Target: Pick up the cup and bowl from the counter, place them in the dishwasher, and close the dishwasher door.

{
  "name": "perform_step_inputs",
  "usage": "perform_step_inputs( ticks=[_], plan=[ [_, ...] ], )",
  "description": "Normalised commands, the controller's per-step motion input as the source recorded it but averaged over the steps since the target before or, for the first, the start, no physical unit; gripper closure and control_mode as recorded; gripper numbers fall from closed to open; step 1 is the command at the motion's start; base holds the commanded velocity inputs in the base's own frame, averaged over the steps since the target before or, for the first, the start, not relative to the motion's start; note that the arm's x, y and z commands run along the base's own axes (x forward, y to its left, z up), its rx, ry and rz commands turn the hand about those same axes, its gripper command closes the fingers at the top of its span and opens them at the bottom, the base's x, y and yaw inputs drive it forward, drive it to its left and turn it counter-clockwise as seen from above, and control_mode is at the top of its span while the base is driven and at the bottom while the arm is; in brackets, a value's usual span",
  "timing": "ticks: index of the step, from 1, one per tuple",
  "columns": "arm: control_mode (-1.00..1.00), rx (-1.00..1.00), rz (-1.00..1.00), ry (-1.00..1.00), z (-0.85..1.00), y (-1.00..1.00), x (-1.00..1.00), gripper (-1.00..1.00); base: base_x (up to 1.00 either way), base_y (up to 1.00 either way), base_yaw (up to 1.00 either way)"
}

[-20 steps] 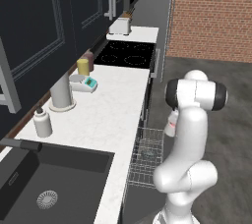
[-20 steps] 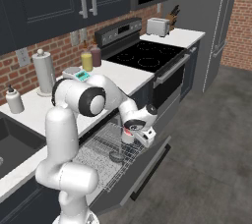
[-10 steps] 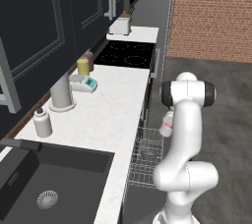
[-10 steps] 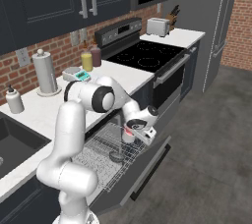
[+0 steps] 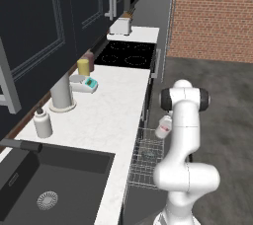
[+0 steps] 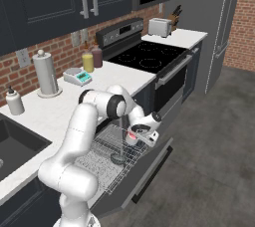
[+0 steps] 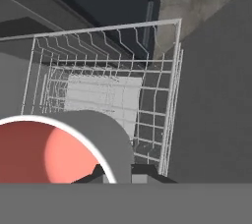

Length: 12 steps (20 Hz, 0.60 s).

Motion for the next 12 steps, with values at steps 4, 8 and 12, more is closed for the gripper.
perform_step_inputs(
  ticks=[4, 8, 12],
  plan=[
    [-1.0, 0.1, 0.09, -0.05, -0.76, 0.0, 0.49, 1.0, 0.0, 0.0, 0.0],
    [-1.0, 0.14, 0.08, -0.08, -0.68, 0.02, 0.29, 1.0, 0.0, 0.0, 0.0],
    [-1.0, 0.03, 0.0, -0.01, -0.25, 0.21, 0.23, 1.0, 0.0, 0.0, 0.0]
  ],
)
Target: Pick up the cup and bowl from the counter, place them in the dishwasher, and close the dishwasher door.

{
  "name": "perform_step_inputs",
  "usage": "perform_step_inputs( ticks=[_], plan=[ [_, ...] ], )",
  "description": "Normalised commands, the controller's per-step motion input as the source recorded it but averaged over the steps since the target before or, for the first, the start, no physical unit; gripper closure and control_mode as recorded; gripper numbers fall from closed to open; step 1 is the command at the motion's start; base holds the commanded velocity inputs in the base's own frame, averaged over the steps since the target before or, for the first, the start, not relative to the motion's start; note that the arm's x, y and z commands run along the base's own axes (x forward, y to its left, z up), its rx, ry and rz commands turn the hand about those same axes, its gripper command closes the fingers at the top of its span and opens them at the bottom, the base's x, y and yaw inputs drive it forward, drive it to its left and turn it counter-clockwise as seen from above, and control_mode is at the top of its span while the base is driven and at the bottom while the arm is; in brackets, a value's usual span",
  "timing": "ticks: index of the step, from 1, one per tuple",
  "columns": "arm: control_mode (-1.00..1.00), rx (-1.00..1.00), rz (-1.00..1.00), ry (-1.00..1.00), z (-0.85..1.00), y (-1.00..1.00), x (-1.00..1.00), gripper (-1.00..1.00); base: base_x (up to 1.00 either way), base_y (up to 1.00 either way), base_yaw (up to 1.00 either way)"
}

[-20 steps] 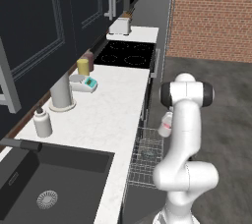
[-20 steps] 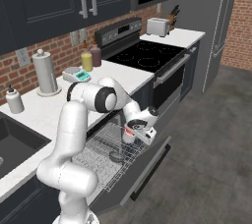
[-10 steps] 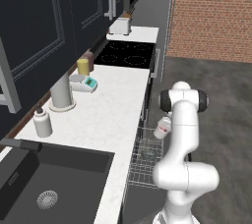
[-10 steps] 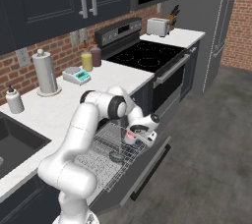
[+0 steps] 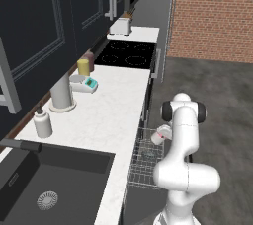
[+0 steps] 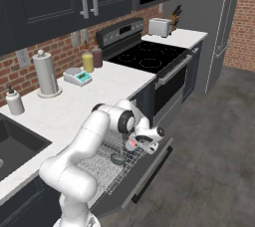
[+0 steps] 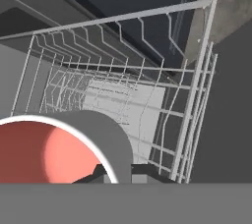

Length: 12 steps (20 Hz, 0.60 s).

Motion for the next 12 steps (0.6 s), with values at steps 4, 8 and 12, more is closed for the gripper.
perform_step_inputs(
  ticks=[4, 8, 12],
  plan=[
    [-1.0, 0.0, 0.0, 0.0, -0.06, 0.13, 0.29, 1.0, 0.0, 0.0, 0.0],
    [-1.0, 0.0, 0.0, 0.01, 0.0, 0.13, 0.26, 1.0, 0.0, 0.0, 0.0],
    [-1.0, 0.0, 0.0, 0.03, -0.08, 0.29, 0.34, 1.0, 0.0, 0.0, 0.0]
  ],
)
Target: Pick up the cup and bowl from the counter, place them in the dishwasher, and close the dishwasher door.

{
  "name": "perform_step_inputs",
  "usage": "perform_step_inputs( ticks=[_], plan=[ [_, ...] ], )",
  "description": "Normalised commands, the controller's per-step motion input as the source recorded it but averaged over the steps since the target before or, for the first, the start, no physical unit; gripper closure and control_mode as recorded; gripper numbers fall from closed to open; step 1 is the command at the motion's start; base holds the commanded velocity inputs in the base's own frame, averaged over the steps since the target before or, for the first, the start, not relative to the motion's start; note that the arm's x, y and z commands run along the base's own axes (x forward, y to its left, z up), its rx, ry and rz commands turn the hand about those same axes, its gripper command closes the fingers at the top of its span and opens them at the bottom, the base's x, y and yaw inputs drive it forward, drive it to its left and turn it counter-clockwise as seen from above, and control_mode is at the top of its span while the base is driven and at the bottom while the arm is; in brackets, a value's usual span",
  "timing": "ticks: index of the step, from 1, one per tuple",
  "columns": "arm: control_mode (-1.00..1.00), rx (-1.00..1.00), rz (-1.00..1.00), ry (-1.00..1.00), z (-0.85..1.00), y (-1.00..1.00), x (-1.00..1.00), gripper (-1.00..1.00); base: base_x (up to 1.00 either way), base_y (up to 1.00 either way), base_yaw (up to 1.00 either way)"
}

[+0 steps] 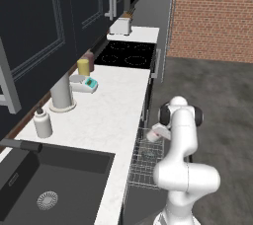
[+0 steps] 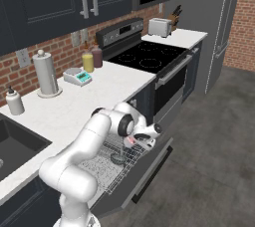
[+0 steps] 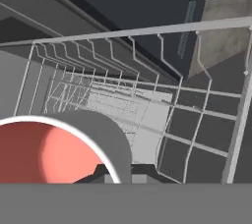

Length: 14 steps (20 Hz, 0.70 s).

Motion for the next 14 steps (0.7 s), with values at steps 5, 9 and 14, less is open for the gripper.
perform_step_inputs(
  ticks=[5, 9, 14],
  plan=[
    [-1.0, 0.0, 0.0, 0.0, -0.46, 0.22, 0.4, 1.0, 0.0, 0.0, 0.0],
    [-1.0, 0.0, 0.0, 0.0, -0.48, 0.07, 0.32, 1.0, 0.0, 0.0, 0.0],
    [-1.0, 0.0, 0.0, 0.0, -0.48, 0.0, 0.17, 1.0, 0.0, 0.0, 0.0]
  ],
)
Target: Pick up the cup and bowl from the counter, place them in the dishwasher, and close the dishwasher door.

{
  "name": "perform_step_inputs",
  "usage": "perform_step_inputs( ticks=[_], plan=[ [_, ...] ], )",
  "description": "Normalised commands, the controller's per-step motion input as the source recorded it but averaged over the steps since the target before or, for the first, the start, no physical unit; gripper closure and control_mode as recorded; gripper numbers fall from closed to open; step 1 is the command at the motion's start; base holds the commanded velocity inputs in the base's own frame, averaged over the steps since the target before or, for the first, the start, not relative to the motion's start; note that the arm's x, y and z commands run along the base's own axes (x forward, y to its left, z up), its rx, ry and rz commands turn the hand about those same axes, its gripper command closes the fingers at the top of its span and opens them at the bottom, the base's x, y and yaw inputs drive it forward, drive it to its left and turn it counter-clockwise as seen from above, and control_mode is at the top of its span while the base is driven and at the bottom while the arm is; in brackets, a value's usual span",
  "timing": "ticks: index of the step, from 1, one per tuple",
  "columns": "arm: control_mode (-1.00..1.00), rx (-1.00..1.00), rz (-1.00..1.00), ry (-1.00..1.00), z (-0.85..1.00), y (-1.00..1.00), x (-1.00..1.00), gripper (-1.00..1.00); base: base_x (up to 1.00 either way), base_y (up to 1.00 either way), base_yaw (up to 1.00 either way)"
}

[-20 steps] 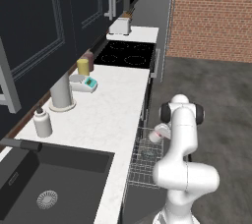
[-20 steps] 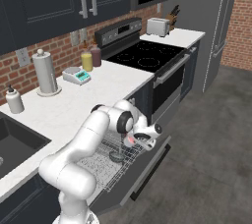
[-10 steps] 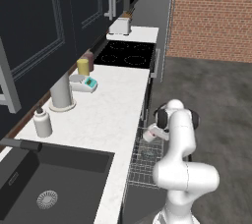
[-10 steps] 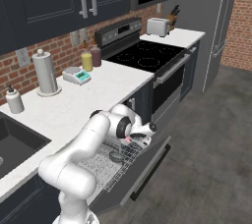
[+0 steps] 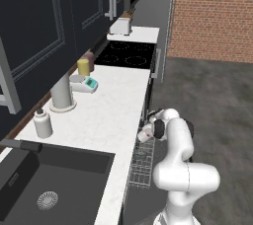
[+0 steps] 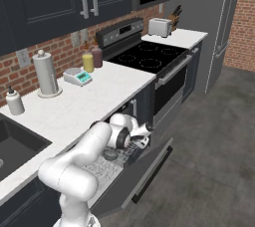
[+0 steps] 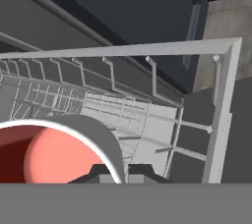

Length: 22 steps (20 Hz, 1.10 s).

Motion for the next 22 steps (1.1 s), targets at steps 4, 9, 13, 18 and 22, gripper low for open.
perform_step_inputs(
  ticks=[4, 9, 13, 18, 22],
  plan=[
    [-1.0, 0.0, 0.0, 0.0, -0.53, -0.04, -0.01, -1.0, 0.0, 0.0, 0.0],
    [-1.0, 0.0, 0.0, 0.0, -0.29, -0.1, -0.15, -1.0, 0.0, 0.0, 0.0],
    [-1.0, 0.01, 0.0, -0.02, 0.0, -0.07, -0.23, -1.0, 0.0, 0.0, 0.0],
    [-1.0, 0.0, 0.0, -0.09, 0.27, 0.0, -0.28, -1.0, 0.0, 0.0, 0.0],
    [-1.0, 0.0, 0.0, -0.12, 0.58, 0.0, -0.4, -1.0, 0.0, 0.0, 0.0]
  ],
)
